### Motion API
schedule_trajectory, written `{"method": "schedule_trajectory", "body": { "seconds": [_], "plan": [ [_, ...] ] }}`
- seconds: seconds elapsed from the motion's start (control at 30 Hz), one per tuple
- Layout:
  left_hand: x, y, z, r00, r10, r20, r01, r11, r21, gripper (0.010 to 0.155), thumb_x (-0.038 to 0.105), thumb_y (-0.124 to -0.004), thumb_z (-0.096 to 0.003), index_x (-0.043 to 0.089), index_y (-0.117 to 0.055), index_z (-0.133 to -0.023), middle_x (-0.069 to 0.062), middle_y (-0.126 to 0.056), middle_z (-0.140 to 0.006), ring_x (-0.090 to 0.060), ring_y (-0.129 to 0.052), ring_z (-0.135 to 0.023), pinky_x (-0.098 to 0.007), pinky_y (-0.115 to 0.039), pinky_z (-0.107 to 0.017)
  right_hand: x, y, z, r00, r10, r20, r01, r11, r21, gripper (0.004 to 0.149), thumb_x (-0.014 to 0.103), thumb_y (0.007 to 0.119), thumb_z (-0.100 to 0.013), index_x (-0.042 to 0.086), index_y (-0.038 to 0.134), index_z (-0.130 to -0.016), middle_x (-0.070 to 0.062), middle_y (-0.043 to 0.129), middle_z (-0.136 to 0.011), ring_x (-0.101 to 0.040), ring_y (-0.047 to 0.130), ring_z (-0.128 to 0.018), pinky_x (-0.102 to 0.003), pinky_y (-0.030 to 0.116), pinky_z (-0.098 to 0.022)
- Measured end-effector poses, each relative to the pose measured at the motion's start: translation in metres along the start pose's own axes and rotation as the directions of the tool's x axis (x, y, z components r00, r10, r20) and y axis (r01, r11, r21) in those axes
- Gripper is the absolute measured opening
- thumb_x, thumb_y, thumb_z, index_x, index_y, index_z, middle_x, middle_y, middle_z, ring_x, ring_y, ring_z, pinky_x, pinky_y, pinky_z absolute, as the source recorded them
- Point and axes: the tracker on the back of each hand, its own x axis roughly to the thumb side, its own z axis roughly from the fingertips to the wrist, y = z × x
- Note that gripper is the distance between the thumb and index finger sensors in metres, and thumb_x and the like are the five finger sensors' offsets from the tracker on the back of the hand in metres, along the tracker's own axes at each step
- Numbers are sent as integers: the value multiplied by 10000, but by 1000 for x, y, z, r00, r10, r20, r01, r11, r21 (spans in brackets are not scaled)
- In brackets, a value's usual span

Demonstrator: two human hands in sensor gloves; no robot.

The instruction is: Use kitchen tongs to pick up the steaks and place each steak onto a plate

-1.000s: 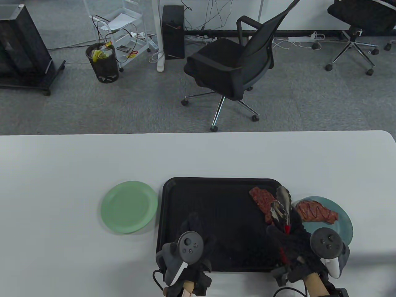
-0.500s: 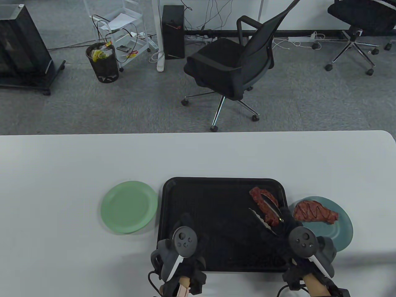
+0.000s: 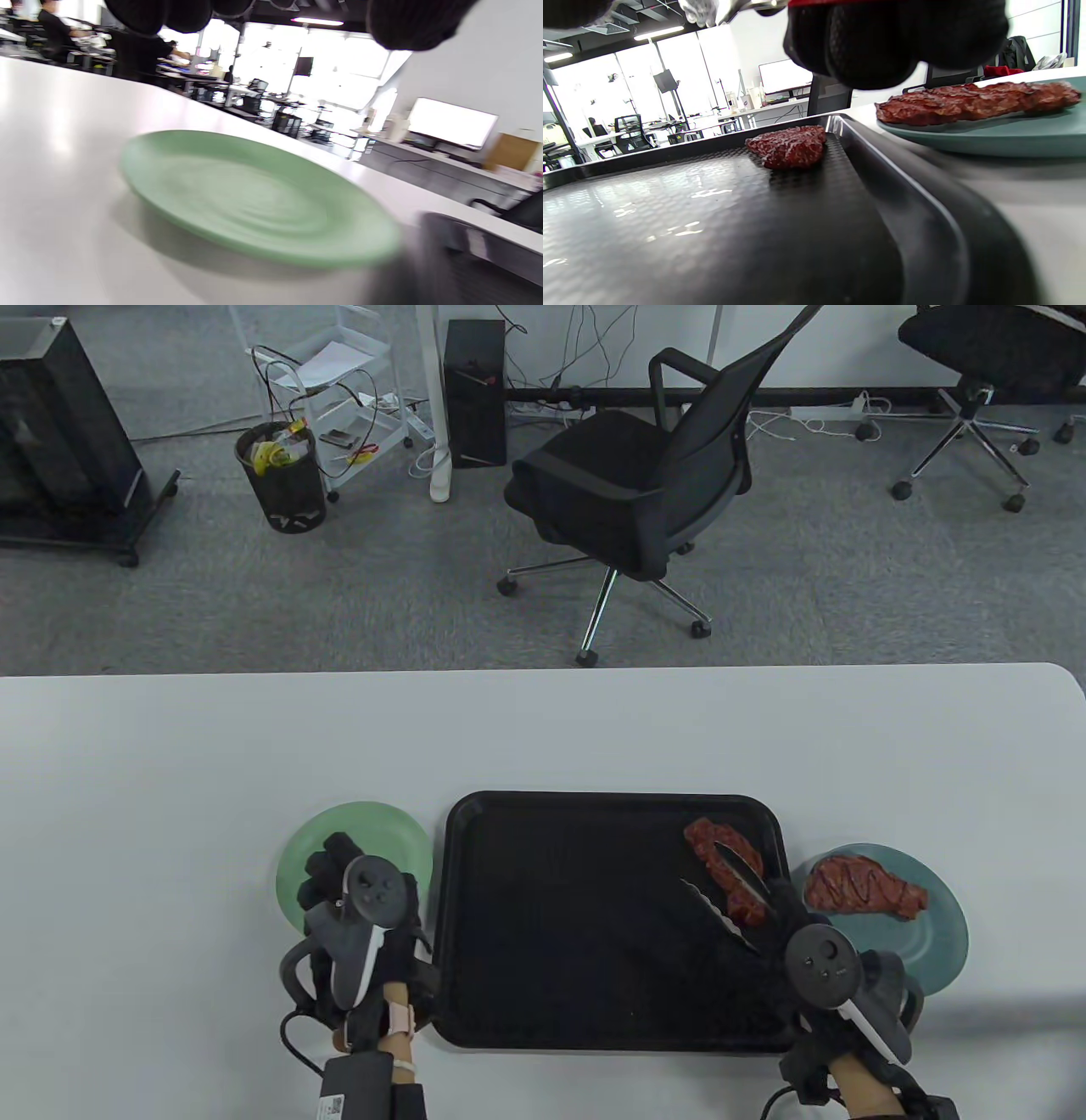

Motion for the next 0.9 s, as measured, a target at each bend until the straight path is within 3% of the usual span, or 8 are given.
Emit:
{"method": "schedule_trajectory", "body": {
  "seconds": [0.17, 0.33, 0.5, 0.63, 0.67, 0.83, 0.9],
  "plan": [
    [-35, 0, -30, 993, -2, -120, -2, 999, -32, 902, 539, -752, -418, 155, -321, -1112, -201, -371, -1103, -511, -485, -954, -532, -582, -678, -1, 1, -1, 1000, 11, -22, -11, 1000, 7, 899, 740, 683, -318, 310, 375, -1044, -91, 760, -801, -339, 837, -540, -516, 725, -438],
    [-48, -12, -52, 981, -23, -192, 5, 996, -93, 912, 543, -752, -418, 161, -301, -1112, -200, -340, -1111, -513, -459, -969, -538, -573, -684, -2, 0, -1, 999, 24, -31, -24, 1000, 7, 900, 740, 682, -318, 305, 378, -1044, -93, 759, -803, -338, 839, -541, -515, 725, -439],
    [-50, -30, -63, 974, -52, -223, 7, 980, -199, 927, 545, -755, -417, 162, -276, -1112, -212, -336, -1114, -522, -462, -971, -530, -591, -677, -1, 4, 0, 998, 58, -39, -57, 998, 19, 901, 741, 681, -317, 303, 379, -1044, -94, 759, -805, -340, 838, -544, -516, 726, -439],
    [-42, -44, -69, 978, -48, -201, -10, 960, -279, 916, 534, -766, -415, 151, -310, -1110, -212, -455, -1096, -519, -570, -929, -496, -675, -625, 3, 5, 0, 997, 65, -31, -64, 998, 23, 904, 741, 682, -316, 300, 379, -1044, -95, 758, -806, -342, 838, -544, -516, 726, -439],
    [-38, -47, -70, 980, -45, -193, -16, 953, -302, 914, 528, -770, -416, 152, -311, -1111, -221, -448, -1096, -535, -518, -932, -515, -640, -635, 4, 4, 1, 997, 67, -29, -66, 998, 22, 903, 741, 681, -317, 299, 380, -1045, -96, 758, -807, -341, 838, -545, -517, 726, -439],
    [-26, -53, -73, 968, -184, -173, 131, 951, -280, 896, 424, -823, -409, 170, -312, -1100, -182, -531, -1054, -466, -642, -867, -452, -714, -596, 8, 4, 3, 997, 75, -26, -75, 997, 20, 903, 741, 681, -317, 297, 380, -1044, -97, 757, -808, -342, 838, -546, -516, 726, -440],
    [-28, -52, -72, 967, -174, -186, 125, 961, -247, 890, 407, -827, -399, 144, -341, -1096, -193, -590, -1010, -440, -721, -791, -433, -747, -565, 10, 4, 4, 997, 75, -19, -74, 997, 21, 903, 741, 680, -316, 298, 381, -1044, -97, 758, -807, -342, 838, -546, -517, 727, -440]
  ]
}}
